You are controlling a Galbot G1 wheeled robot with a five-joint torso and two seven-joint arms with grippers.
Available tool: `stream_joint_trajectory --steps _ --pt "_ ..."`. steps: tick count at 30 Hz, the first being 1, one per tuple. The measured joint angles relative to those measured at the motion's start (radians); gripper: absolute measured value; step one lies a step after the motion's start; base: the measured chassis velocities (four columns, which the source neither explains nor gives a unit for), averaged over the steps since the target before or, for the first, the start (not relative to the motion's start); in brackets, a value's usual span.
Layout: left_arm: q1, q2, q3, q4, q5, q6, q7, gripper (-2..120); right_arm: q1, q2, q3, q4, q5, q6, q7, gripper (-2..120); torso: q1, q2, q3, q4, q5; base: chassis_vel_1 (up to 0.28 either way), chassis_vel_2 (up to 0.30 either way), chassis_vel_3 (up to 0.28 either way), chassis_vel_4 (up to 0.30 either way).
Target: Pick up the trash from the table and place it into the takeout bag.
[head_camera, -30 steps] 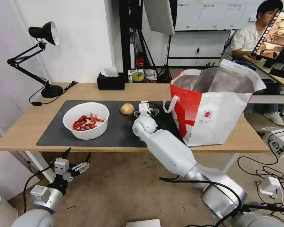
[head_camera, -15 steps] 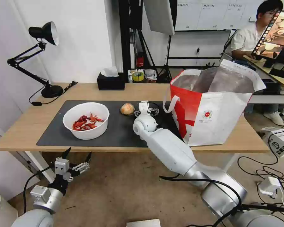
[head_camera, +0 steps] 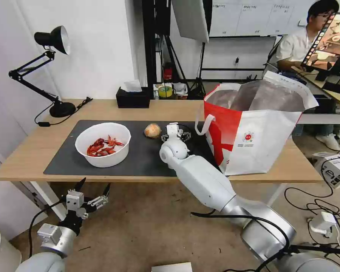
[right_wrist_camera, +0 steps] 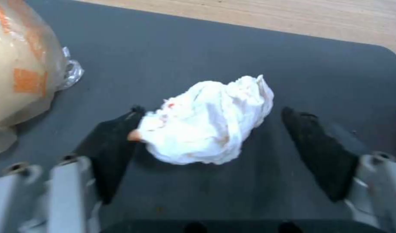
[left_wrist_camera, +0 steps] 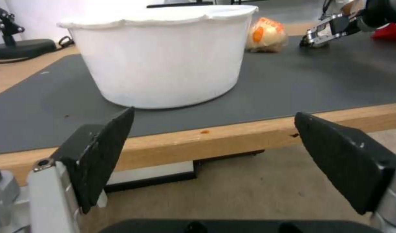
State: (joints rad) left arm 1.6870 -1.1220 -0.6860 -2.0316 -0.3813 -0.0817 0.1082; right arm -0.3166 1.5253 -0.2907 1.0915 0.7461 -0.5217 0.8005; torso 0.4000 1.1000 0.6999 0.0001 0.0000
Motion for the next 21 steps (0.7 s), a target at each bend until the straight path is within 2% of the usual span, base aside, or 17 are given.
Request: stream_joint_trajectory --steps 2,3,6,10,13,14,17,18,21 --pt "0.0 -0.001 0.002 0.0 0.001 -0.001 0.0 100 -0.003 -0.003 0.001 0.001 0.001 0.002 0.0 72 0.0 0.0 0.0 -0.0001 0.0 0.0 0.0 0.0 0.0" --pt "0.0 -0.001 0.002 0.0 0.001 -0.001 0.0 100 -0.003 -0.003 0.001 0.001 0.001 0.002 0.0 72 0.0 0.0 0.0 -0.0001 0.0 0.0 0.0 0.0 0.0" --pt "0.001 -0.002 0.003 0.0 0.002 -0.003 0.0 100 -0.009 -0.004 0.003 0.003 0.003 0.005 0.0 55 0.0 0.0 0.0 0.0001 0.0001 0.0 0.0 0.0 0.0" --pt "0.003 -0.003 0.003 0.0 0.003 -0.005 0.0 100 -0.013 -0.005 0.004 0.006 0.005 0.006 0.0 47 0.0 0.0 0.0 0.0001 0.0 0.0 0.0 0.0 0.0" --pt "0.009 -0.003 0.0 -0.001 0.003 -0.011 0.0 100 -0.018 -0.005 0.005 0.012 0.012 0.007 0.002 30 0.0 0.0 0.0 0.0002 0.0001 0.0 0.0 0.0 0.0" --pt "0.009 -0.003 0.0 -0.001 0.003 -0.011 0.0 100 -0.018 -0.005 0.005 0.012 0.012 0.007 0.002 30 0.0 0.0 0.0 0.0002 0.0001 0.0 0.0 0.0 0.0" --pt "0.011 -0.004 0.0 -0.002 0.004 -0.015 0.0 100 -0.019 -0.006 0.005 0.015 0.024 0.007 0.008 17 0.0 0.0 0.0 0.0002 0.0 0.0 0.0 0.0 0.0" --pt "0.011 -0.004 0.0 -0.002 0.004 -0.015 0.0 100 -0.019 -0.006 0.005 0.015 0.024 0.007 0.008 17 0.0 0.0 0.0 0.0002 0.0 0.0 0.0 0.0 0.0" --pt "0.012 -0.007 -0.001 -0.003 0.004 -0.017 0.0 100 -0.018 -0.012 0.005 0.024 0.031 0.008 0.009 3 0.0 0.0 0.0 -0.0003 0.0 0.0 0.0 0.0 0.0"
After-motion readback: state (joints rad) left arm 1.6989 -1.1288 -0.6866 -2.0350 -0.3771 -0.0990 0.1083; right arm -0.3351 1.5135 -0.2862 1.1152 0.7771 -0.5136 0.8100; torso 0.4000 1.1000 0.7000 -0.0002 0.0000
